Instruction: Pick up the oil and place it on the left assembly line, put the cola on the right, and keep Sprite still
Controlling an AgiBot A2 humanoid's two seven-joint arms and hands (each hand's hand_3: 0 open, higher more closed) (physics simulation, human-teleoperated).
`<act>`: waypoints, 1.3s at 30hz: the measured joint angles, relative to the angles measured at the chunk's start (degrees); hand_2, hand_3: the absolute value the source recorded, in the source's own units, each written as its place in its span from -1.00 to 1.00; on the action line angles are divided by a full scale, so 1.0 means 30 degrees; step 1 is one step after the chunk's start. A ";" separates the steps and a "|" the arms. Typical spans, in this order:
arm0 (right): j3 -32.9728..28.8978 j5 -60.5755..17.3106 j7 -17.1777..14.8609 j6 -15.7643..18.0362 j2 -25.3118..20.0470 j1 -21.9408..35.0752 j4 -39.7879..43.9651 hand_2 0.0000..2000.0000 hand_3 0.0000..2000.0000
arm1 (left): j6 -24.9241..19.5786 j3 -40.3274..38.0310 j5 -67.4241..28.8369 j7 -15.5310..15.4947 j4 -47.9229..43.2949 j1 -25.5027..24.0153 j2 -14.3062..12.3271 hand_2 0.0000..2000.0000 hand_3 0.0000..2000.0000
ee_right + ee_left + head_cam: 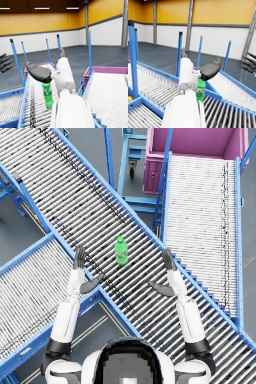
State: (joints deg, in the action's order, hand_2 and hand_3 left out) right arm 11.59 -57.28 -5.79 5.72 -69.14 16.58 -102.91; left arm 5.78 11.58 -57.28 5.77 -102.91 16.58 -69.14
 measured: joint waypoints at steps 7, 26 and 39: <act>0.0000 0.0000 0.0000 0.0000 0.0000 0.0000 0.0000 -1.00 -1.00 | 0.0000 0.0000 0.0000 0.0000 0.0000 0.0000 0.0000 -1.00 -1.00; 0.0000 0.0000 0.0000 0.0000 0.0000 0.0000 0.0000 -1.00 -1.00 | 0.0000 0.0000 0.0000 0.0000 0.0000 0.0000 0.0000 -1.00 -1.00; 0.0000 0.0000 0.0000 0.0000 0.0000 0.0000 0.0000 -1.00 -1.00 | 0.0000 0.0000 0.0000 0.0000 0.0000 0.0000 0.0000 -1.00 -1.00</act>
State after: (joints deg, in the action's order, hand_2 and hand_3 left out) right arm 11.59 -57.28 -5.79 5.72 -69.14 16.58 -102.91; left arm 5.78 11.58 -57.28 5.77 -102.91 16.58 -69.14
